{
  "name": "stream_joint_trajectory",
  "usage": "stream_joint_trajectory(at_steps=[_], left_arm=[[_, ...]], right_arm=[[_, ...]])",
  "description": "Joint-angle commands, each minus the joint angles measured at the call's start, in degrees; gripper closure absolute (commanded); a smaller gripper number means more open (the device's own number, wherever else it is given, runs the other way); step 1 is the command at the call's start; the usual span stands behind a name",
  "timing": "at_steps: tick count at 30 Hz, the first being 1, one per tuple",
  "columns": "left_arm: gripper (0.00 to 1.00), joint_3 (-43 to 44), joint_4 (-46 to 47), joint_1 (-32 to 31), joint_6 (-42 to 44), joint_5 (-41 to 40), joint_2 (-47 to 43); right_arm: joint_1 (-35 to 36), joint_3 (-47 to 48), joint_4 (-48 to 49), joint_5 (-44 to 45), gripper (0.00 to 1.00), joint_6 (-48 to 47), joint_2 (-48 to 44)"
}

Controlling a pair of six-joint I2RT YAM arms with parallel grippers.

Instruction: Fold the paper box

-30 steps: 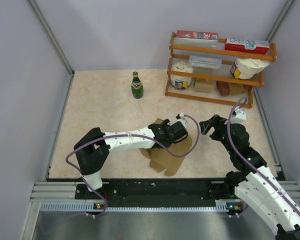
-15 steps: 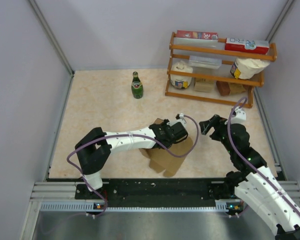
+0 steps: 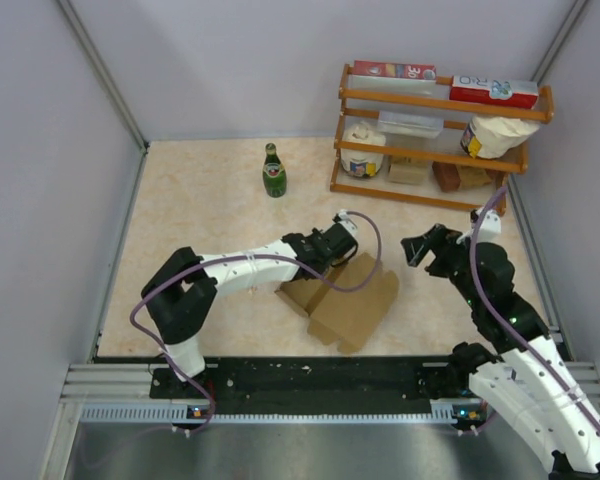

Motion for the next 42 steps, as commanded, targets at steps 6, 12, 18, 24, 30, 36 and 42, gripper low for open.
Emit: stream_joint_trajectory(at_steps=[6, 12, 18, 24, 30, 36, 42], left_arm=[[0.99, -7.4, 11.1, 10.6, -11.0, 20.6, -4.7], [1.0, -9.3, 13.9, 11.8, -15.0, 23.0, -4.2], [1.0, -10.2, 15.5, 12.1, -16.4, 23.9, -3.6], [1.0, -10.6, 16.5, 12.0, -16.8, 24.5, -3.1], [1.0, -10.6, 17.0, 12.0, -17.0, 25.2, -2.7], [1.0, -10.4, 17.0, 11.9, -16.9, 25.3, -2.4], [1.0, -10.4, 17.4, 11.7, -16.2, 26.3, -2.2]], right_arm=[[-0.9, 9.1, -6.1, -6.9, 0.11, 0.2, 0.1], [-0.8, 5.3, -6.8, -12.2, 0.07, 6.4, 0.2], [-0.8, 2.3, -6.4, -15.5, 0.07, 11.4, 1.6], [-0.8, -1.6, -3.0, -19.0, 0.14, 15.8, 5.2], [-0.8, -5.6, 1.8, -21.5, 0.25, 17.8, 7.6], [-0.8, -5.0, 4.1, -23.7, 0.41, 16.0, 10.5], [-0.7, -4.3, 6.6, -26.2, 0.54, 15.2, 13.6]])
